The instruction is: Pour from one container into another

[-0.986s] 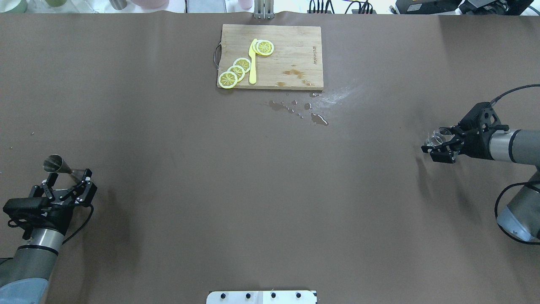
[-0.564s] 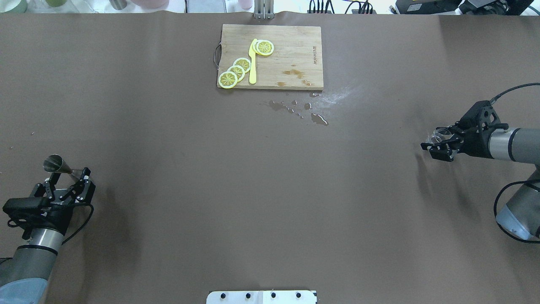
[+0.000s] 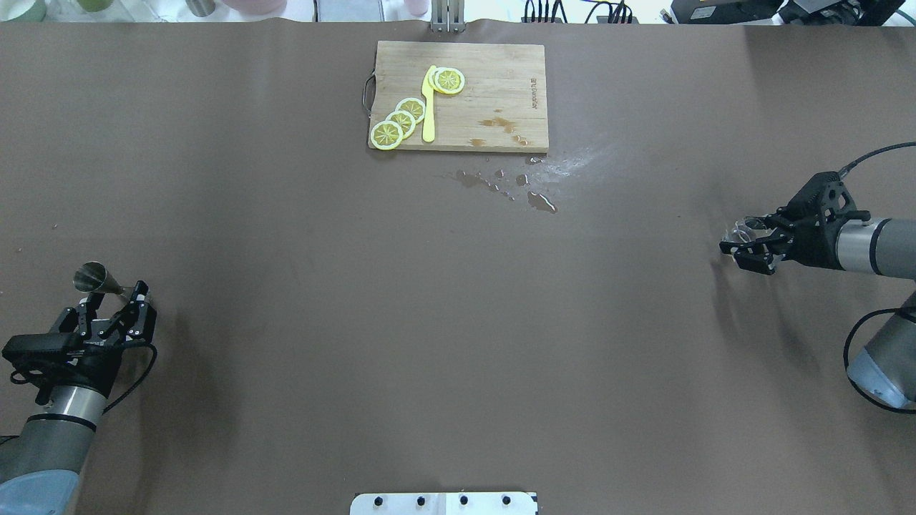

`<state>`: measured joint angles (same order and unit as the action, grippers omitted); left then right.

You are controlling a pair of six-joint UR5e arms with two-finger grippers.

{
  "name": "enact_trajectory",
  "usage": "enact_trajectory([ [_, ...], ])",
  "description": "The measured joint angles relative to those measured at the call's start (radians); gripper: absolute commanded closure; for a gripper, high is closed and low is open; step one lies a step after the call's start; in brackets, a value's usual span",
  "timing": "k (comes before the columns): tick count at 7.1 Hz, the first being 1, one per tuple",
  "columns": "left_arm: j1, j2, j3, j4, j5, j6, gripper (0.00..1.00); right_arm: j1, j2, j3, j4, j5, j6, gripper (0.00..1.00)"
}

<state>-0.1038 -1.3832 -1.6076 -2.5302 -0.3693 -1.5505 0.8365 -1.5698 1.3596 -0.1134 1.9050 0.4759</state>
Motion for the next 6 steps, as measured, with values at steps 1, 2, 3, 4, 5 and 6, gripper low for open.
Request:
enact_trajectory([
  [1, 0.0, 0.001, 0.0, -0.008, 0.001, 0.001, 0.49, 0.004, -0.002, -0.001, 0.016, 0.0, 0.001, 0.26],
  [2, 0.0, 0.001, 0.0, -0.014, 0.004, 0.001, 0.49, 0.008, 0.0, -0.008, 0.044, -0.001, 0.001, 0.25],
  [3, -0.001, 0.002, 0.0, -0.017, 0.006, 0.001, 0.51, 0.01, 0.002, -0.02, 0.08, -0.004, 0.001, 0.25],
  [4, -0.001, 0.002, 0.001, -0.02, 0.007, 0.001, 0.52, 0.01, 0.002, -0.028, 0.111, -0.006, 0.001, 0.25],
  [5, -0.001, 0.002, 0.004, -0.027, 0.007, 0.001, 0.53, 0.01, 0.004, -0.04, 0.139, -0.007, 0.001, 0.25],
  [6, -0.001, 0.002, 0.013, -0.038, 0.007, 0.001, 0.53, 0.01, 0.01, -0.058, 0.164, -0.01, 0.001, 0.25],
])
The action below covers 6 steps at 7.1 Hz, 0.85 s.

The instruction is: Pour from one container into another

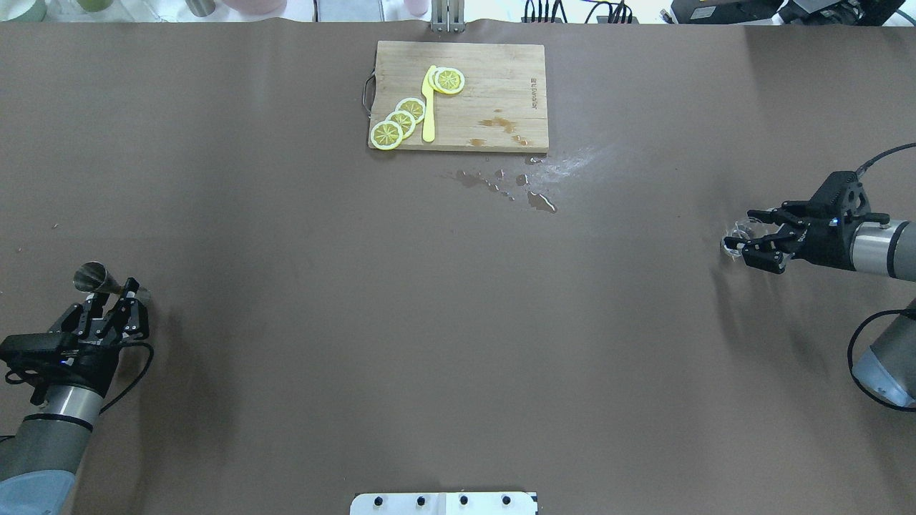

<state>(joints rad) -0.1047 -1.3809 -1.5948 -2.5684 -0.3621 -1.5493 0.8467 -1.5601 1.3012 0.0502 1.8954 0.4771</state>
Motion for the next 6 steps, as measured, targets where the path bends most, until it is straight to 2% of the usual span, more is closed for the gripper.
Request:
enact_trajectory([
  [2, -0.001, 0.0, 0.016, -0.019, 0.0, 0.0, 0.55, 0.0, 0.014, -0.032, 0.017, -0.004, 0.0, 0.28],
  [3, 0.0, -0.001, 0.018, -0.021, 0.0, 0.0, 0.55, 0.0, 0.02, -0.041, 0.018, -0.004, 0.0, 0.54],
  [4, 0.0, -0.002, 0.018, -0.022, 0.004, 0.0, 0.55, 0.001, 0.023, -0.046, 0.019, -0.004, 0.0, 0.65],
  [5, 0.0, -0.002, 0.016, -0.022, 0.011, 0.001, 0.57, 0.003, 0.023, -0.047, 0.019, -0.004, 0.001, 0.93],
  [6, 0.0, -0.003, 0.016, -0.022, 0.014, 0.001, 0.64, 0.005, 0.023, -0.044, 0.019, -0.002, 0.002, 1.0],
])
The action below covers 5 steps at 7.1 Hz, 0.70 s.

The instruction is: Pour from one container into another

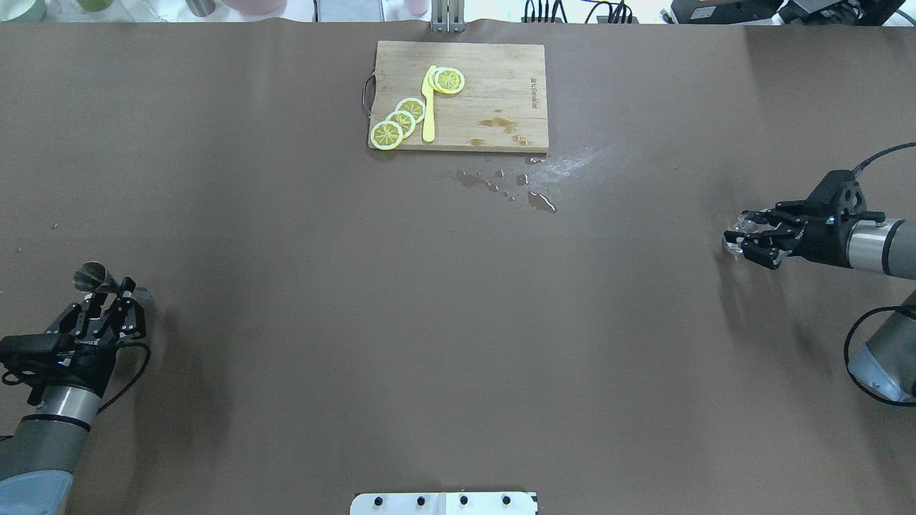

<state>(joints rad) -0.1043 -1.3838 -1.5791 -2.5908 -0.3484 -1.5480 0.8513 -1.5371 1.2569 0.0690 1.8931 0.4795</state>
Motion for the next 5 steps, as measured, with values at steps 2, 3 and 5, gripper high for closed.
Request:
enact_trajectory([
  [2, 0.0, -0.001, -0.001, 0.0, 0.001, 0.0, 0.75, 0.019, -0.001, 0.013, -0.003, 0.014, 0.0, 1.0],
  [3, 0.0, -0.001, -0.001, 0.0, 0.002, 0.0, 0.79, 0.044, 0.008, 0.02, -0.022, 0.045, -0.002, 1.0],
  [5, 0.0, -0.001, -0.003, 0.0, 0.002, 0.0, 0.89, 0.102, 0.078, 0.03, -0.131, 0.172, -0.01, 1.0],
])
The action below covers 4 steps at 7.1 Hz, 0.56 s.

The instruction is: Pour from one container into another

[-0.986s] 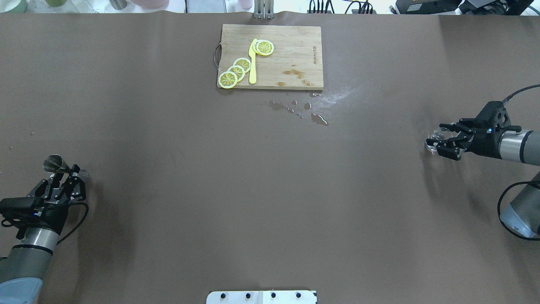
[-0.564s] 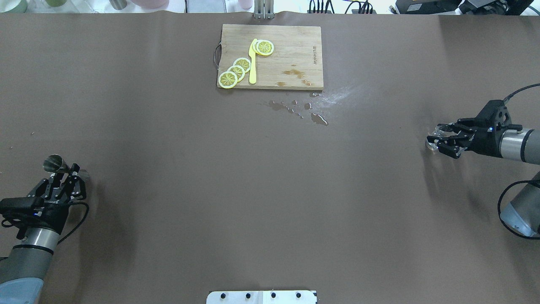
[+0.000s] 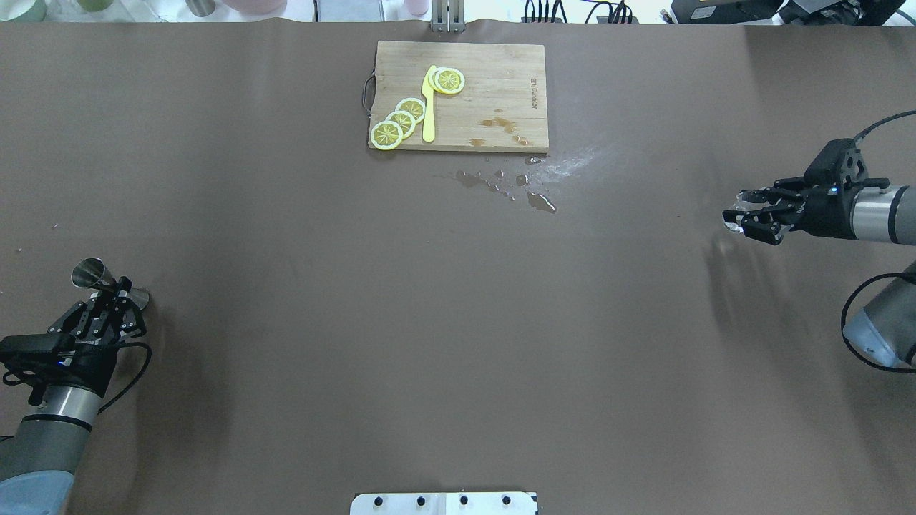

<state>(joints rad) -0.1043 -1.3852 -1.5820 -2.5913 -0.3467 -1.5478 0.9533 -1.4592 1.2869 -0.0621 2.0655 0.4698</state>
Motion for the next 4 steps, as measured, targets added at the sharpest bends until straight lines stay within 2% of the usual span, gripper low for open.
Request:
enact_trajectory([
  [1, 0.0, 0.0, -0.002, 0.0, 0.0, 0.0, 0.99, 0.024, 0.052, 0.001, -0.066, 0.051, -0.003, 1.0],
  [4, -0.002, -0.005, -0.028, -0.025, 0.001, 0.072, 1.0, 0.072, 0.224, 0.007, -0.305, 0.141, -0.107, 1.0],
])
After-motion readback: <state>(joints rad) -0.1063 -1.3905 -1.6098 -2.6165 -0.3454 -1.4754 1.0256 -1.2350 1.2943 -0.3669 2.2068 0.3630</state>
